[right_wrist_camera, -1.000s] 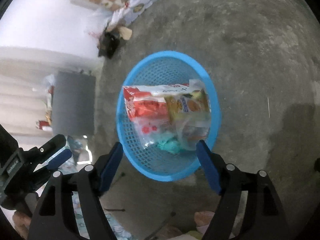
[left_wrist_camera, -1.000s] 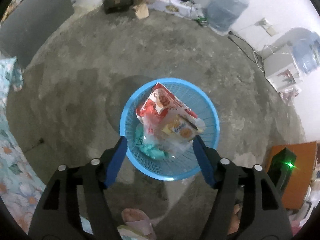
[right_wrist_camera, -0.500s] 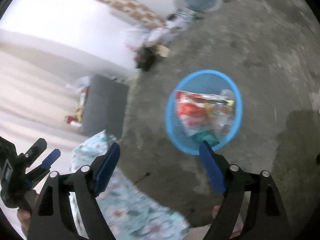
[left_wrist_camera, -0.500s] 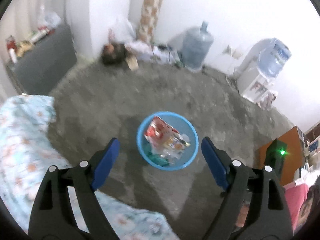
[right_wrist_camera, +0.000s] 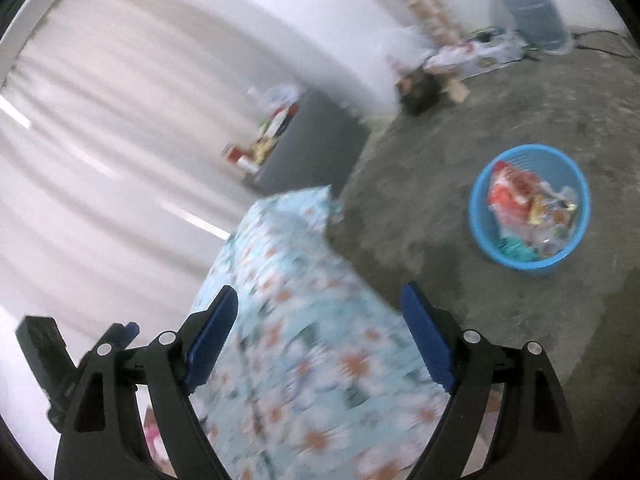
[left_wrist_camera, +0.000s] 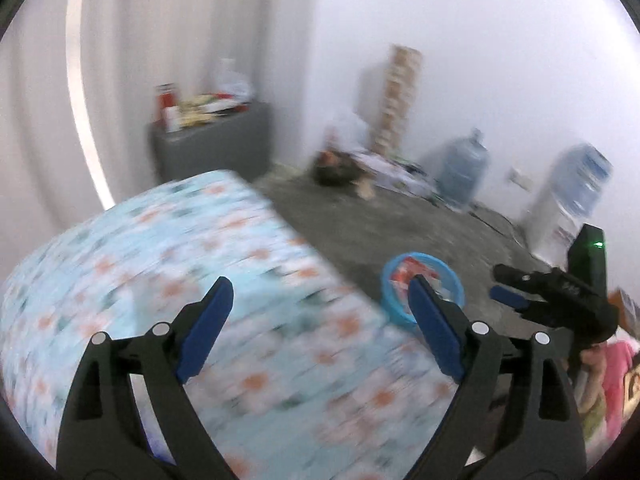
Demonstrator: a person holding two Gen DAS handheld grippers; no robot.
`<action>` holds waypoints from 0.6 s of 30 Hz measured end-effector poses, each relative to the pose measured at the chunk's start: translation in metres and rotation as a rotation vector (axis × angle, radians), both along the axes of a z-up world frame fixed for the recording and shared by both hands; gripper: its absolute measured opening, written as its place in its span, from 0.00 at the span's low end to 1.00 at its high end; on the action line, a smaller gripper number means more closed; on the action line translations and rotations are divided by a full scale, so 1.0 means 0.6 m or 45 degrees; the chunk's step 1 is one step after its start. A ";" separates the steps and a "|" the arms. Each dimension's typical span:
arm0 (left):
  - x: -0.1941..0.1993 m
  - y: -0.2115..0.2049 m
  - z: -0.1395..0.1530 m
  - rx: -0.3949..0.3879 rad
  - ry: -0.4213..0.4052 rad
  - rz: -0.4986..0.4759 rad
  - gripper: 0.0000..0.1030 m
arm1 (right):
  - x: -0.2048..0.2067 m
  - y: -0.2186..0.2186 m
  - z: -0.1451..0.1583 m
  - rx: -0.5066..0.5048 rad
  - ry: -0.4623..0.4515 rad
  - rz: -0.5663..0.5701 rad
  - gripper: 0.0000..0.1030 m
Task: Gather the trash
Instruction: 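Swing both tools back to the bed toward the blue-labelled bottle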
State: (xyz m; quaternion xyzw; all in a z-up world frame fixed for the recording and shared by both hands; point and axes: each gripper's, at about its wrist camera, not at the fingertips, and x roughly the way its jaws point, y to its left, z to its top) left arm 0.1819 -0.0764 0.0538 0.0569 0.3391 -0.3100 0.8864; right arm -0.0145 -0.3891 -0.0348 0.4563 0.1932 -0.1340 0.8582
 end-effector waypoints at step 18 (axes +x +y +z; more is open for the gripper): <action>-0.070 0.441 -0.062 -0.268 0.120 0.714 0.85 | 0.179 0.297 0.024 -0.079 0.104 0.649 0.79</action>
